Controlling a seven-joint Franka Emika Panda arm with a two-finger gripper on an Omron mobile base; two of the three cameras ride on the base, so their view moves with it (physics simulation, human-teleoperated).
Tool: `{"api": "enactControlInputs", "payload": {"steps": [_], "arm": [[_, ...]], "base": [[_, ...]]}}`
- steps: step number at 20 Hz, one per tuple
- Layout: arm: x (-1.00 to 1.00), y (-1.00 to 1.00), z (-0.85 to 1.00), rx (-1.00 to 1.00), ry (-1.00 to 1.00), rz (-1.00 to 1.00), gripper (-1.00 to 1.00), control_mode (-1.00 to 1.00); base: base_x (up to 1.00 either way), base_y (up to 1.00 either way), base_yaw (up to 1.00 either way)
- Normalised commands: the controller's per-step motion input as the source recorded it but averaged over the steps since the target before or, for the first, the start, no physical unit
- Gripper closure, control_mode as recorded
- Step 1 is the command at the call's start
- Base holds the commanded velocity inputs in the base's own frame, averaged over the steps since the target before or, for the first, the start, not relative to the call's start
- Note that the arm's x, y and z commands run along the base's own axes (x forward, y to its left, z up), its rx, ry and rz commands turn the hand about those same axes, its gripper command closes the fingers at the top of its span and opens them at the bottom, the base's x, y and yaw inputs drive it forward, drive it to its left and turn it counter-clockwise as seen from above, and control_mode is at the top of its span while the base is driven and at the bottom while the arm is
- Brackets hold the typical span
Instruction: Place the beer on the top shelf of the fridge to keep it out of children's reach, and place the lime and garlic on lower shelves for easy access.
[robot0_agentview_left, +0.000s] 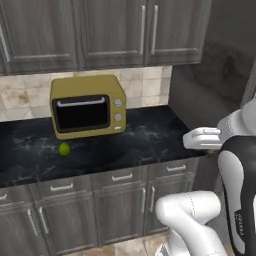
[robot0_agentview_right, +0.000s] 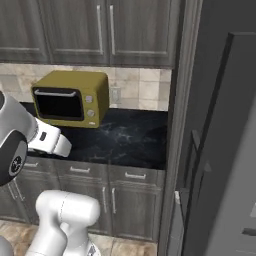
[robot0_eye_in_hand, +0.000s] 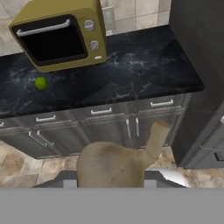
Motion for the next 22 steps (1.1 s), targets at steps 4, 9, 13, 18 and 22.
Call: {"api": "enactControlInputs", "payload": {"steps": [4,9,13,18,22], "arm": [[0.0,0.0,0.0,0.0,0.0,0.0,1.0,1.0],[0.0,0.0,0.0,0.0,0.0,0.0,1.0,1.0],[0.0,0.0,0.0,0.0,0.0,0.0,1.0,1.0],[0.0,0.0,0.0,0.0,0.0,0.0,1.0,1.0],[0.0,0.0,0.0,0.0,0.0,0.0,1.0,1.0]], "base": [[-0.68,-0.23,0.0],[-0.34,-0.41,0.0],[-0.46,-0.42,0.0],[-0.55,-0.38,0.0],[-0.43,-0.38,0.0]]}}
